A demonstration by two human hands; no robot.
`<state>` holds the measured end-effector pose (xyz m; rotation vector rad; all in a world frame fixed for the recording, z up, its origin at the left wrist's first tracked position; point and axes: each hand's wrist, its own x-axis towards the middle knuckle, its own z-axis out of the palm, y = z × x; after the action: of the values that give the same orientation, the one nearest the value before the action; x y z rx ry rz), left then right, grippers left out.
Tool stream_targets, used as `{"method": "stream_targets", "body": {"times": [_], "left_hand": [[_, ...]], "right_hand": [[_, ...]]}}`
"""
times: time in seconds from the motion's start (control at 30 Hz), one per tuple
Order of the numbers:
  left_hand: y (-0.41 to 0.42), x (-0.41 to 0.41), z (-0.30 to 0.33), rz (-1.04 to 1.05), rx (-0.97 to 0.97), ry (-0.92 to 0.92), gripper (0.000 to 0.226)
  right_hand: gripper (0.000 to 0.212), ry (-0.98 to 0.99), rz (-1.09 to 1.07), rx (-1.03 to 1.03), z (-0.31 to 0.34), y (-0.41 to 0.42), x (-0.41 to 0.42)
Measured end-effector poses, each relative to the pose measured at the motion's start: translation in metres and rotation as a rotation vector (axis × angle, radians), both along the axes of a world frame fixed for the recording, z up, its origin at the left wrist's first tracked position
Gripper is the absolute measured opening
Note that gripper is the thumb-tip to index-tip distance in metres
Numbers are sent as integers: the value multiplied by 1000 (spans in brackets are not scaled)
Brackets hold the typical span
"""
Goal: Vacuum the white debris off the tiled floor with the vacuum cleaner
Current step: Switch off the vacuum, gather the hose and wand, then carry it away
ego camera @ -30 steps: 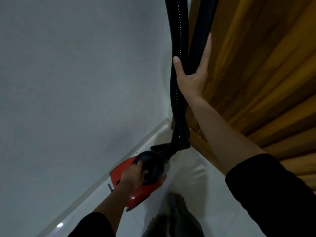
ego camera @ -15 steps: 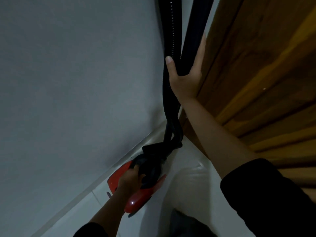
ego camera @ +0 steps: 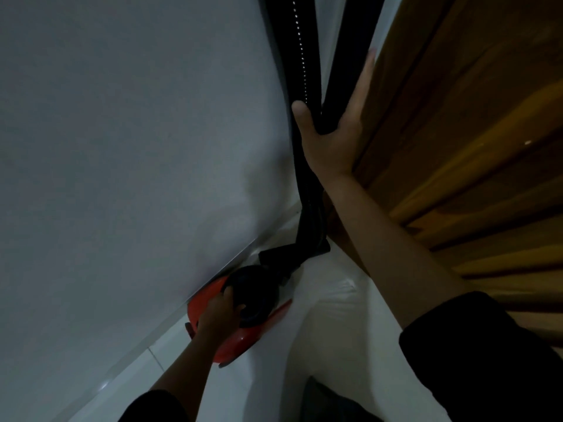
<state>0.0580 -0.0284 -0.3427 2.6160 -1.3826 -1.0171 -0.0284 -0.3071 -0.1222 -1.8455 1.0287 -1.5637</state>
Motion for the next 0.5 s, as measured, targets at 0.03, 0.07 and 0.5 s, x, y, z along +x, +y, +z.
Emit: {"method": "stream_targets", "body": {"times": [0.03,0.07,0.5], "left_hand": [[0,2,-1,-5,15,-3,45],[1,4,-2,-16,22,-7,45],[-42,-18,88,-28,-34,38,63]], "right_hand": [[104,6,3,9,1,3,0],[107,12,3,31,1,7,0],[135,234,6,375,24,50,4]]}}
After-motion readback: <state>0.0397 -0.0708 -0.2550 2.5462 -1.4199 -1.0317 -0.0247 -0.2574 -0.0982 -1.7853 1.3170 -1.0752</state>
